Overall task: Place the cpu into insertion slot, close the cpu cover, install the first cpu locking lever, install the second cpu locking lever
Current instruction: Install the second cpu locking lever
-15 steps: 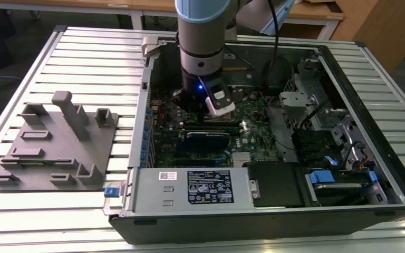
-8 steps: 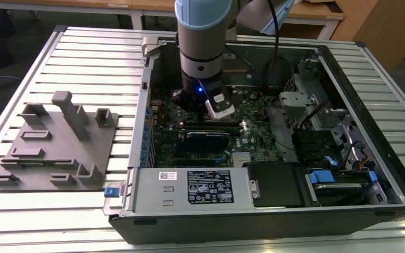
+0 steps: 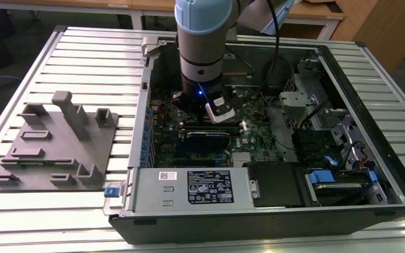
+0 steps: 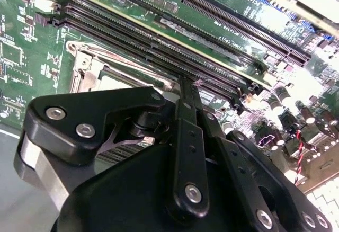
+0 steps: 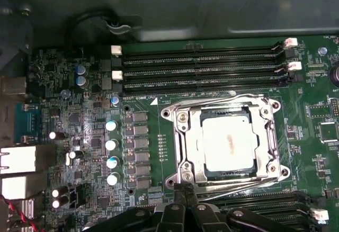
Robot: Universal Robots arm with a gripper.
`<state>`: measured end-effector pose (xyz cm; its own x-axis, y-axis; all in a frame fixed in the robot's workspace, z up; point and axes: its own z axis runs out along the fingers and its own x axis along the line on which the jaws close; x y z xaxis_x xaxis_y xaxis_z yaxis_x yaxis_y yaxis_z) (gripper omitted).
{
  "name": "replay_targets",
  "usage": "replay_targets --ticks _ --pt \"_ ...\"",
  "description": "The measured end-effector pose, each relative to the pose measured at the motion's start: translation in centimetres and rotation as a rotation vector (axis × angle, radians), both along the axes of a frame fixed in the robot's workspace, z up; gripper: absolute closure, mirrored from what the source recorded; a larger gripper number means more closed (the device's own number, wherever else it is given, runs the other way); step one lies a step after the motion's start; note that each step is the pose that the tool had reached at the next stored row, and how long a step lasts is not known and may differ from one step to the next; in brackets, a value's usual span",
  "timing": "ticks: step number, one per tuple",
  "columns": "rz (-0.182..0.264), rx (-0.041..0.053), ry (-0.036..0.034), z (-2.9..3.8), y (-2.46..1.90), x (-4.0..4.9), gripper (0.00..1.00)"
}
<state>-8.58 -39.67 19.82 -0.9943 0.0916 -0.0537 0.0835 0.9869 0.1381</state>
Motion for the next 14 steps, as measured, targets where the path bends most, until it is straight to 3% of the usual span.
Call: replay_targets --ticks 5,11,12,14 --pt "0.0 0.0002 -0.0001 0.04 -0.12 0.01 0.9" --pt "0.0 0.0025 -0.0001 0.07 -0.59 0.01 0.9" --pt "0.0 0.0098 -0.0001 0.07 -0.67 0.0 0.9" --pt "0.0 0.0423 0.0 0.06 -0.74 0.0 0.9"
